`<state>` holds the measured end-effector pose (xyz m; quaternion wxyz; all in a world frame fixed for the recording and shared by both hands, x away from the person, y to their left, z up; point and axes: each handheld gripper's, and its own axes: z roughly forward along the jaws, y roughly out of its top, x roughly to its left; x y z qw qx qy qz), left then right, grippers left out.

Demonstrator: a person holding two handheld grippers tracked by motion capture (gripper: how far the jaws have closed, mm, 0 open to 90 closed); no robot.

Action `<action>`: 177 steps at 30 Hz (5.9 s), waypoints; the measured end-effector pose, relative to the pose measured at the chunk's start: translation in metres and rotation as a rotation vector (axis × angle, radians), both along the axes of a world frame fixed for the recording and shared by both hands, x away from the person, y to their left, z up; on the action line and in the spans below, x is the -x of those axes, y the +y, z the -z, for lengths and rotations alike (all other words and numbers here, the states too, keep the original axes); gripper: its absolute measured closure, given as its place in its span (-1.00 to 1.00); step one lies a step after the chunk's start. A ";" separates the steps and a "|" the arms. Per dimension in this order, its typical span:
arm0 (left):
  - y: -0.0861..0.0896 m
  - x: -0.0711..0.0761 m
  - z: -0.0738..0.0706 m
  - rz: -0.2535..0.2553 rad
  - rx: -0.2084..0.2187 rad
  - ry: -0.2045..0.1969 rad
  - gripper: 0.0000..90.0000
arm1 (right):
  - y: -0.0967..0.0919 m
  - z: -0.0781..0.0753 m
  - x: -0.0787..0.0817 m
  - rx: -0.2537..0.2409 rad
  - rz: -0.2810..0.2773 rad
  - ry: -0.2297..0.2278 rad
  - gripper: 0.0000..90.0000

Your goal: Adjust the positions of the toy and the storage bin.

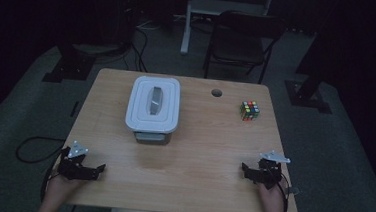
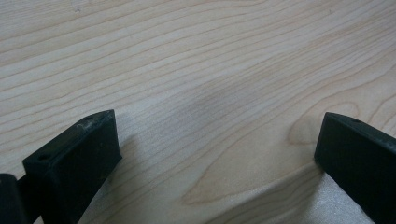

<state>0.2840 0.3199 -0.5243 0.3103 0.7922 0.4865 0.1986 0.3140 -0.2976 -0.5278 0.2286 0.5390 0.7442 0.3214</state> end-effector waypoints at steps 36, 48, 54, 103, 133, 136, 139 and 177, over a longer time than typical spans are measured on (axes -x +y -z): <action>-0.015 -0.045 -0.017 -0.026 0.017 0.016 -0.99 | 0.056 -0.014 -0.035 0.023 -0.040 -0.045 -0.71; -0.027 -0.080 -0.019 -0.026 0.052 0.014 -0.99 | 0.103 -0.014 -0.070 -0.069 -0.111 -0.048 -0.70; -0.036 -0.098 -0.015 -0.020 0.086 0.019 -0.99 | 0.130 -0.014 -0.089 -0.087 -0.139 -0.037 -0.70; -0.068 -0.164 -0.033 -0.048 0.101 0.012 -0.99 | 0.226 -0.031 -0.152 -0.096 -0.193 -0.041 -0.55; -0.124 -0.168 -0.030 0.059 0.055 0.049 -0.99 | 0.164 -0.028 -0.125 -0.165 -0.224 -0.007 -0.44; -0.128 -0.168 -0.028 0.065 0.051 0.053 -0.99 | 0.160 -0.029 -0.123 -0.162 -0.226 -0.004 -0.44; -0.135 -0.169 -0.028 0.076 0.044 0.053 -0.98 | 0.153 -0.028 -0.120 -0.166 -0.223 -0.007 -0.44; -0.163 -0.223 -0.031 0.086 0.077 -0.049 -0.99 | 0.123 -0.035 -0.185 -0.127 -0.088 -0.038 -0.62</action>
